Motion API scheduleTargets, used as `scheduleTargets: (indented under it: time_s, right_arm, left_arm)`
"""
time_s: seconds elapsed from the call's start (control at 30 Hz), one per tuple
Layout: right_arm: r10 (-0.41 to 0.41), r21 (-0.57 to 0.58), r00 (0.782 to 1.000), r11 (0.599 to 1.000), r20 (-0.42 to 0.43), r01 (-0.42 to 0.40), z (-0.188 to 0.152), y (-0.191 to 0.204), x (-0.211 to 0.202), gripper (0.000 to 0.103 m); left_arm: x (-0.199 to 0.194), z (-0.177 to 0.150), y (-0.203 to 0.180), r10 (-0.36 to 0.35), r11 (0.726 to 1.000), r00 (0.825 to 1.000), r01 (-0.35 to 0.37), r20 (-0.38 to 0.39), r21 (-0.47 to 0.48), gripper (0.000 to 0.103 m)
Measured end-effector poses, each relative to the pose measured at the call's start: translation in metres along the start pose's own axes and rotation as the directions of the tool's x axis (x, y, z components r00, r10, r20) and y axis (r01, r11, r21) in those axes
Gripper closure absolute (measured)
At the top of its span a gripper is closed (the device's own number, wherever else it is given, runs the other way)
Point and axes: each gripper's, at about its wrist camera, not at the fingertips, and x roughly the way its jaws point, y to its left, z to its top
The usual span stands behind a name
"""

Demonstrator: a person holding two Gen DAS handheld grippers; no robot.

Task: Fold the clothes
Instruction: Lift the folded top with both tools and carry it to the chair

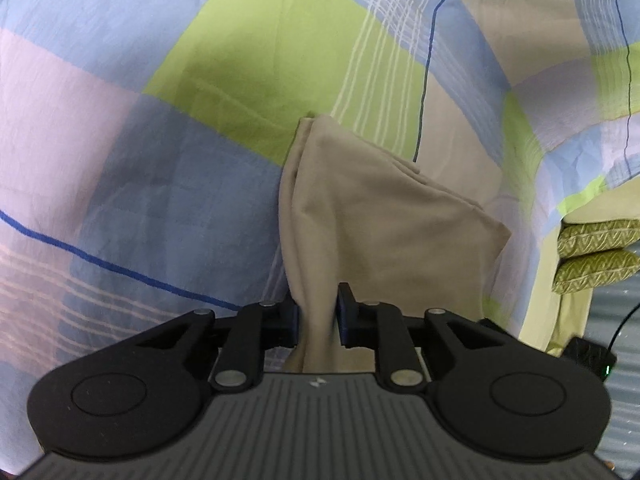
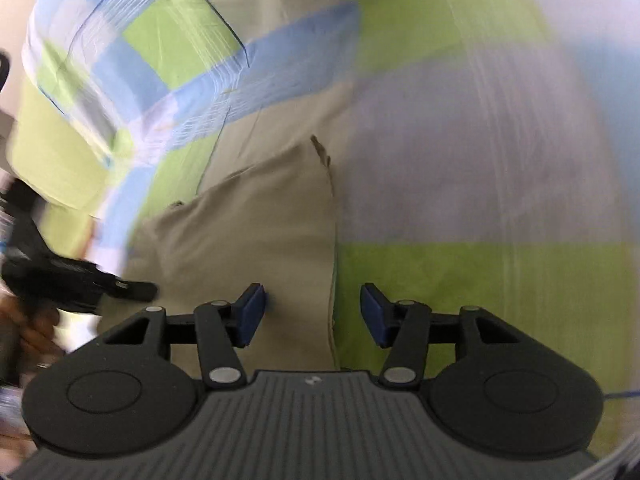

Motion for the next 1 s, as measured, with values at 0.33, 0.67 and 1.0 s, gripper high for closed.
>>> scheduleTargets:
  time_s: [0.33, 0.67, 1.0]
  right_arm:
    - [0.138, 0.074, 0.990, 0.987, 0.018, -0.139, -0.003, -0.006, 0.027, 0.087]
    - [-0.065, 0.260, 0.935, 0.965, 0.349, -0.031, -0.084, 0.003, -0.074, 0.088]
    - [-0.457, 0.623, 0.669, 0.782, 0.586, -0.011, -0.296, -0.006, -0.266, 0.088]
  left_arm:
    - [-0.007, -0.001, -0.010, 0.019, 0.999, 1.000, -0.019, 0.002, 0.050, 0.085]
    - [-0.011, -0.020, -0.128, 0.037, 0.875, 0.998, -0.003, -0.060, 0.483, 0.092]
    - [0.081, -0.216, -0.308, 0.096, 0.462, 0.909, 0.321, -0.406, 0.827, 0.091]
